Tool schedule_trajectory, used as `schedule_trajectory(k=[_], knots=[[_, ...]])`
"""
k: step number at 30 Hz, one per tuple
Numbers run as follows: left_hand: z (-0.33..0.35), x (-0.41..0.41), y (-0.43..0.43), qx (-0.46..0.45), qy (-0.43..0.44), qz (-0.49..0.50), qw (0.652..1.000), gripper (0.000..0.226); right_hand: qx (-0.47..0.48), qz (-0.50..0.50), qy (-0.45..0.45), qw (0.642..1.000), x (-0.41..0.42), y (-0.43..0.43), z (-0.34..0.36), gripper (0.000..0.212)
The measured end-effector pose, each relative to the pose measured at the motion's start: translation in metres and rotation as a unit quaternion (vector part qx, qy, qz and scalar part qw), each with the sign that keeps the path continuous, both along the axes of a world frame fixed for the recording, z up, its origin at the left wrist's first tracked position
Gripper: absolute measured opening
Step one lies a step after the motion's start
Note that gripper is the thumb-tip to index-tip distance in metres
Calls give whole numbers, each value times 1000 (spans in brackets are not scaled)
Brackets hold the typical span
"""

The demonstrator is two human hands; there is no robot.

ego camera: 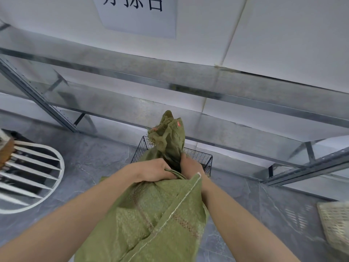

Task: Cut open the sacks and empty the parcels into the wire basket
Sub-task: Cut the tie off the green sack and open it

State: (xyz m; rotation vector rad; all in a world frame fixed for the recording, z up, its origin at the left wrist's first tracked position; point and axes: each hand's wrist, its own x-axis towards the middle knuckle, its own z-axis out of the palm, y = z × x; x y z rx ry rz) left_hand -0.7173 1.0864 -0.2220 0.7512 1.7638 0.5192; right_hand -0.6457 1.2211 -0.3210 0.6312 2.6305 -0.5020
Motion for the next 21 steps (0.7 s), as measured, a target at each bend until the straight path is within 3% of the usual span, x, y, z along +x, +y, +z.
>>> schedule_trajectory(k=[7, 11, 15, 19, 21], knots=[[-18, 3, 6, -57, -75, 40, 995, 24, 70, 4, 53, 996, 17, 13, 10, 37], [-23, 5, 12, -82, -84, 40, 992, 18, 35, -17, 42, 998, 33, 25, 24, 32], [-26, 5, 17, -97, -85, 45, 991, 20, -113, -123, 66, 984, 53, 33, 38, 16], [-29, 6, 18, -111, -92, 52, 988, 21, -375, -233, 113, 890, 84, 20, 77, 30], [-31, 6, 15, -122, -92, 52, 987, 24, -434, -235, 101, 864, 100, 6, 93, 44]])
